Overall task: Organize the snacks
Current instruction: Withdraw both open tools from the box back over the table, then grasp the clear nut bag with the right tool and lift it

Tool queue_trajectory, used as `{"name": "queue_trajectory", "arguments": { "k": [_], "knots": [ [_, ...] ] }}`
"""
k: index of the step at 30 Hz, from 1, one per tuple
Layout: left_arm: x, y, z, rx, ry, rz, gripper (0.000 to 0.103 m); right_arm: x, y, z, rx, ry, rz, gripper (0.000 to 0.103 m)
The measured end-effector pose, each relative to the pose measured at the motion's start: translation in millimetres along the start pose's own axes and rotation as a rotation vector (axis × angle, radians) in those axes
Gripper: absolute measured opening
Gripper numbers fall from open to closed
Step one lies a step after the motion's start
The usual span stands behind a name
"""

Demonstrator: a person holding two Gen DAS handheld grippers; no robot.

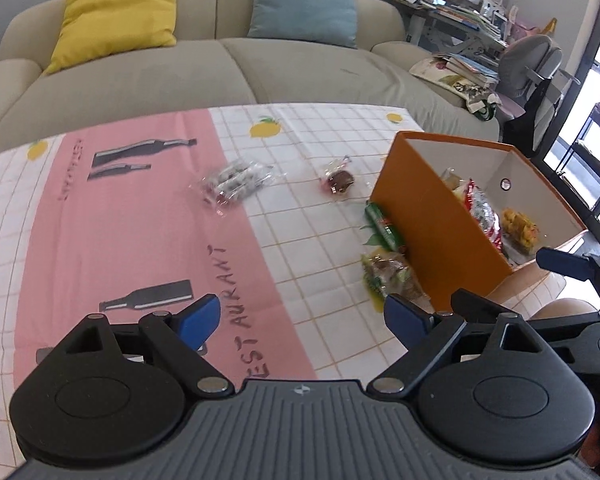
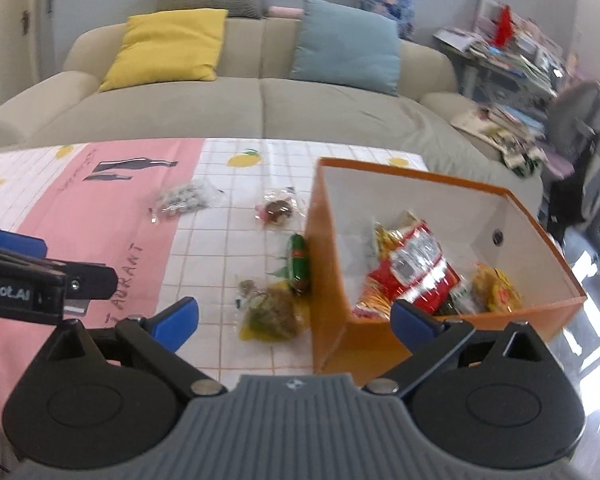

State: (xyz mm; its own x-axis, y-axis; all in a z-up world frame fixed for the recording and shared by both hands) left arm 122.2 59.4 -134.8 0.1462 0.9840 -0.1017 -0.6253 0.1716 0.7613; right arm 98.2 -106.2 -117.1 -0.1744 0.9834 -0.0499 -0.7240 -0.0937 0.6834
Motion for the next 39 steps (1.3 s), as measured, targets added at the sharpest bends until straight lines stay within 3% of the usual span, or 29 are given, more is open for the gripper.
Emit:
{"name": "queue_trajectory", "arguments": {
  "k": [2,5,8,11,14,19,28,31,33,39],
  "knots": [
    [6,-5,-1,0.010,0.012,-0.006,0.103,7,-6,1,-0.004,0.047,-0.015,0.098],
    [11,-17,-4,0.040,0.027,-0.021,0.103,15,-20,0,0.010,0.121,-0.042,0.087],
    [11,-31,-6,0.080,0.007,-0.034,0.098,20,-36,0,0.004,0.189,-0.078,0.082],
    [11,-43,-9,0.113,-0.007,-0.032,0.093,29,-47,1,-0.010,0.278,-0.098,0.070],
    [13,-51,-13,0.140,-0.004,-0.034,0.092,38,-62,-2,0.011,0.331,-0.082,0.068],
    [13,-59,-16,0.160,-0.026,-0.032,0.091,41,-92,-14,0.099,0.333,-0.085,0.060],
    [20,-72,-13,0.172,-0.023,-0.025,0.091,39,-124,-23,0.179,0.328,-0.083,0.050],
    [21,-75,-11,0.172,-0.032,-0.025,0.091,40,-127,-27,0.182,0.336,-0.090,0.049],
    [22,-79,-8,0.169,-0.042,-0.022,0.091,38,-126,-26,0.175,0.335,-0.094,0.041],
    [25,-85,12,0.101,-0.119,-0.021,0.092,31,-123,-9,0.167,0.255,-0.015,0.036]
  ]
}}
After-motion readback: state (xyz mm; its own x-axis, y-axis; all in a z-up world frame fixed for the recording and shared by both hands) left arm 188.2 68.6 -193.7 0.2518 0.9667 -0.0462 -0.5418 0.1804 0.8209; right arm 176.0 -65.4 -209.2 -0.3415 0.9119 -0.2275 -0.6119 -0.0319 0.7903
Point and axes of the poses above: each gripper's, at about its wrist camera, not at the fingertips, and y roughly against the way its jaws point, x to its left, z to its top, the point moved 6 cm from there along -y, roughly the way its jaws point, and after that the axes turned 5 degrees about z, right-handed, at the moved point
